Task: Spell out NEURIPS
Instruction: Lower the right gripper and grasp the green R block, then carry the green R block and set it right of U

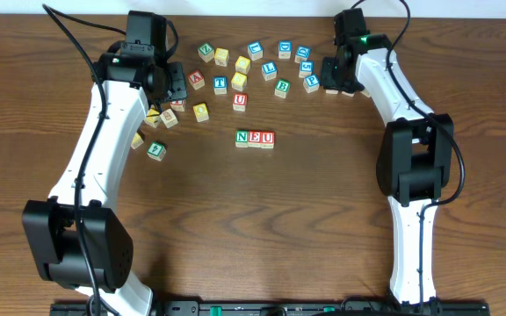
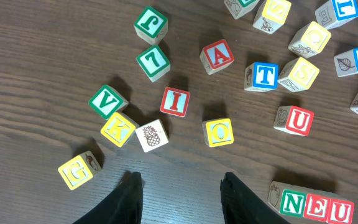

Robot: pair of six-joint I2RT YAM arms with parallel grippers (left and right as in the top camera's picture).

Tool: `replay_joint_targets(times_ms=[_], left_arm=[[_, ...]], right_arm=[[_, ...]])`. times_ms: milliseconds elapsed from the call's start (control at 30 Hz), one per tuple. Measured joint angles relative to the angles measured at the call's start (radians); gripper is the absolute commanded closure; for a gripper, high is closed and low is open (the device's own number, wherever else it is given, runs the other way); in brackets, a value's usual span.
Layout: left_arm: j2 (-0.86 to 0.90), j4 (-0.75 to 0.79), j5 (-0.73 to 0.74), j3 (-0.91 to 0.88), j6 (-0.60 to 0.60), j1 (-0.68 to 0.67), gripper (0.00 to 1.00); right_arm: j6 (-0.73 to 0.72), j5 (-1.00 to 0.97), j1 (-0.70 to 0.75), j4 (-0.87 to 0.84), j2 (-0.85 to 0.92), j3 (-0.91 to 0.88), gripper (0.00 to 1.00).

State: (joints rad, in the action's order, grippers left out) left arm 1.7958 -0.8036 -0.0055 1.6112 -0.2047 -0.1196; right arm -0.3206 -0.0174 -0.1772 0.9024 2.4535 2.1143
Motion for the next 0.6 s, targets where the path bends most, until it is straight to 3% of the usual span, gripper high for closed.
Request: replay_joint_targets(times_ms=[600], left_arm=[[0.000,0.001,0.000,0.000,0.000,0.000,0.59]], right_arm=[[0.003,0.084,-0.057,0.302,-0.029,0.001,0.79]])
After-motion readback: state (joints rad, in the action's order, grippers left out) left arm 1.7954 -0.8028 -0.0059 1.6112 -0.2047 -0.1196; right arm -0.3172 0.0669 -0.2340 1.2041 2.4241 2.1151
